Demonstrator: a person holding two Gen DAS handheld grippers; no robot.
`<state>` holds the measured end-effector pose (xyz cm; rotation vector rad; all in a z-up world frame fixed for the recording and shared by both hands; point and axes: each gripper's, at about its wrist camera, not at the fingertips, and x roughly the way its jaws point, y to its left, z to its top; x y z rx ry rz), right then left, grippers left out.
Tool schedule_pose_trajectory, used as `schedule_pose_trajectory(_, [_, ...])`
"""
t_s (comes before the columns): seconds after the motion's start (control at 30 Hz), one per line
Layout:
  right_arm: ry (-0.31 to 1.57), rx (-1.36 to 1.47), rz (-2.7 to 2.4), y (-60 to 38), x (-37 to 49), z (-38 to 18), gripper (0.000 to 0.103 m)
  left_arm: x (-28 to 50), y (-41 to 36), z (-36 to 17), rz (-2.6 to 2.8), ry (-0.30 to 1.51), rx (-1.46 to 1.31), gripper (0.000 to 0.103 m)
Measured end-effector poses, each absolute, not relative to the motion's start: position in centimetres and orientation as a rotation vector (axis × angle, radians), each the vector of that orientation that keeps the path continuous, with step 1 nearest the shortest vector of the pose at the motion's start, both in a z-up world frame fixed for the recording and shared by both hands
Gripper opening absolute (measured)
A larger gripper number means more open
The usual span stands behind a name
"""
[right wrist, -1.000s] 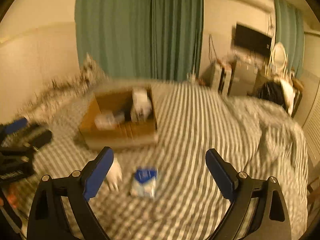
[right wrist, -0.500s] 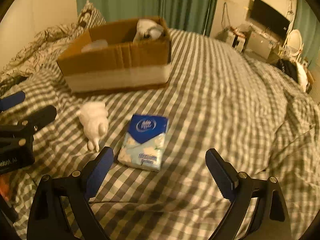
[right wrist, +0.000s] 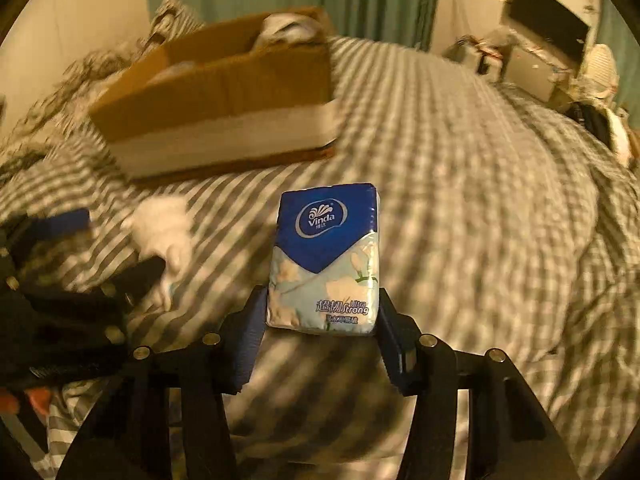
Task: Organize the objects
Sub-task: 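Grasp the white plush toy with the left gripper while the right grasps the Vinda tissue pack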
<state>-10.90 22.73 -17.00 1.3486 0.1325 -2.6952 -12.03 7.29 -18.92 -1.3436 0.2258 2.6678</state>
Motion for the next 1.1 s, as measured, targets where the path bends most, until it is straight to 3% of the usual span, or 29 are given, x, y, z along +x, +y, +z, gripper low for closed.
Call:
schedule_pose_trajectory(0.23, [0.033,1.37,-2.713,25.2,-11.2,-17.3,0.051,-14.3,9.8,-21.3,2.644,0.217,-1.357,0.099])
schedule_pose_trajectory(0.3, [0.027,1.37,-2.709,25.2,-11.1,-17.5,0.051,-14.5,9.7,-21.6,2.598,0.195,-1.371,0.081])
schedule_pose_trajectory(0.33, [0.033,1.371,-2.707,25.1,-11.0,-17.5,0.051,-14.4,9.7,-21.5,2.581,0.179,-1.376,0.077])
schedule_pose_trajectory(0.73, [0.078,1.298,-2.724,23.4,-7.9,-15.0,0.051,-9.4,7.9,-17.3,2.59,0.216,-1.329,0.076])
schedule_pose_trajectory(1.1, [0.105,1.084,-2.779,21.4,-4.2,-7.0,0.051,-7.0,4.6,-8.7,2.69,0.108,-1.127,0.076])
